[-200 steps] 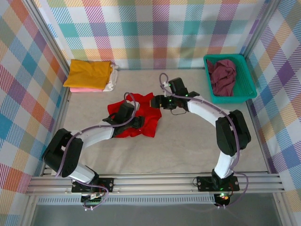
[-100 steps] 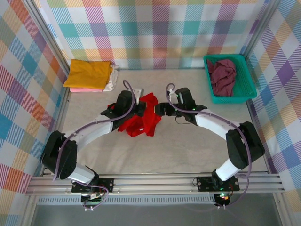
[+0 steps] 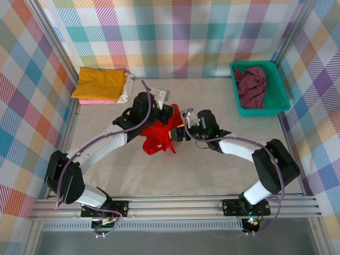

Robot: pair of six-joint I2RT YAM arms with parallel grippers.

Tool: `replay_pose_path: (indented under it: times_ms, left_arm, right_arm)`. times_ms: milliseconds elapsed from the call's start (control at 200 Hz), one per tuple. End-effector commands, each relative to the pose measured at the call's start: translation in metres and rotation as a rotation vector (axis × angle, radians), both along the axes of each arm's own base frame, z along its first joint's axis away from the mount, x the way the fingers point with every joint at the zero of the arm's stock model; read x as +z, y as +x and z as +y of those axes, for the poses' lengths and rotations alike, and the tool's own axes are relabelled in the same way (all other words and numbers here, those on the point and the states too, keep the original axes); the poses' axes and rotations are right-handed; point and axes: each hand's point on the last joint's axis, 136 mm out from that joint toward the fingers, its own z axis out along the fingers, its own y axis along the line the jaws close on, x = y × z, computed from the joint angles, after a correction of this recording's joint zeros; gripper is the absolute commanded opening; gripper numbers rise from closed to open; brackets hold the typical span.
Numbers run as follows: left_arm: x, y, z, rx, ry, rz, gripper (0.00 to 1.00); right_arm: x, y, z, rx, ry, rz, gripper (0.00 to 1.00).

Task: Fold and stack the t-shirts

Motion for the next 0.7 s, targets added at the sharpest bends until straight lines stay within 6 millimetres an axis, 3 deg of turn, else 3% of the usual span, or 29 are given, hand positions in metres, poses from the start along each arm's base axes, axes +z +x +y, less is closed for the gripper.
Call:
replay_pose_path:
  times_ms: [0,95,220,305,385,410,450,530,595,695]
  left_arm:
    - [0.031,-0.006,0.010,0.023,-0.004,-0.059,0.00]
    - [0.046,-0.012,0.021,0.050,-0.009,-0.096,0.00]
    - [0.058,-0.015,0.037,0.097,0.036,-0.131,0.00]
    - [0.064,-0.017,0.048,0.127,0.063,-0.154,0.00]
    - [0.067,-0.019,0.057,0.153,0.086,-0.173,0.00]
    - [0.067,-0.020,0.060,0.164,0.098,-0.177,0.00]
    - [0.068,-0.020,0.065,0.178,0.111,-0.181,0.00]
    - [0.072,-0.024,0.073,0.190,0.140,-0.191,0.00]
    - [0.076,-0.028,0.086,0.226,0.182,-0.199,0.00]
    - [0.099,-0.041,0.107,0.262,0.211,-0.258,0.00]
  right_arm:
    - [-0.005,-0.007,0.014,0.068,0.000,-0.096,0.74]
    - [-0.023,-0.009,0.017,0.073,-0.037,-0.080,0.66]
    - [-0.022,-0.019,0.023,0.109,-0.004,-0.090,0.67]
    - [-0.026,-0.022,0.024,0.117,-0.023,-0.096,0.46]
    - [-0.026,-0.024,0.021,0.117,-0.036,-0.104,0.44]
    - [-0.024,-0.024,0.018,0.105,-0.037,-0.110,0.36]
    - [-0.017,-0.023,0.016,0.089,-0.031,-0.139,0.20]
    - [-0.002,-0.015,0.006,0.020,-0.052,-0.183,0.06]
    - [0.019,-0.008,-0.009,-0.058,-0.093,-0.233,0.00]
    - [0.075,-0.003,-0.046,-0.210,-0.141,-0.371,0.00]
